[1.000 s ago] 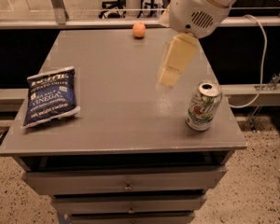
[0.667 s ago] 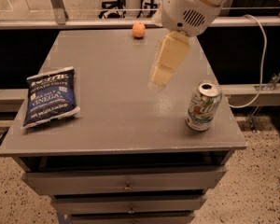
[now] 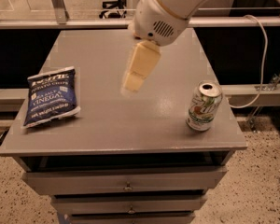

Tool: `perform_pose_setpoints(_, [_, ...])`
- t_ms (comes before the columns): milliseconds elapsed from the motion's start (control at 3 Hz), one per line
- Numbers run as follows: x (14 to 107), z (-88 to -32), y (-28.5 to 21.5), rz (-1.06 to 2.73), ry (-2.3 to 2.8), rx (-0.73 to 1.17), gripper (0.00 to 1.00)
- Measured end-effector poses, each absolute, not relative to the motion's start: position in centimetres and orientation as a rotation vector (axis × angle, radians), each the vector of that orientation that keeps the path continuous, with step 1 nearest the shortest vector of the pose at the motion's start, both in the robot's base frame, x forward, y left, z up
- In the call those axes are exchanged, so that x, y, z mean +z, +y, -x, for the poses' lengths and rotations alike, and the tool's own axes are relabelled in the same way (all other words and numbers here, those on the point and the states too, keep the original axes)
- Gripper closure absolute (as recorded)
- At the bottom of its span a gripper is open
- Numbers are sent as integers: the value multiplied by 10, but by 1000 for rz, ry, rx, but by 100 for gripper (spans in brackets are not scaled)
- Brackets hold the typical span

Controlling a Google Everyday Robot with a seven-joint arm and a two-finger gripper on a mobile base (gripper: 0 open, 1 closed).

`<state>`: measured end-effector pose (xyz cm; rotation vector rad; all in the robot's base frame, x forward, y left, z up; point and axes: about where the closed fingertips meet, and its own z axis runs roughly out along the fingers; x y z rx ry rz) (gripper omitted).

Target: Move blue chip bag near 7up can

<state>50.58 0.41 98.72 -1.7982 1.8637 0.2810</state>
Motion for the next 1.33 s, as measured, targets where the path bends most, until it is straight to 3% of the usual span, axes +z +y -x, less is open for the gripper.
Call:
perform_pose_setpoints(667, [923,-534,158,1769,1821,556,0])
perform_pose_setpoints(1333, [867,-539,193,1708,1969,528,0])
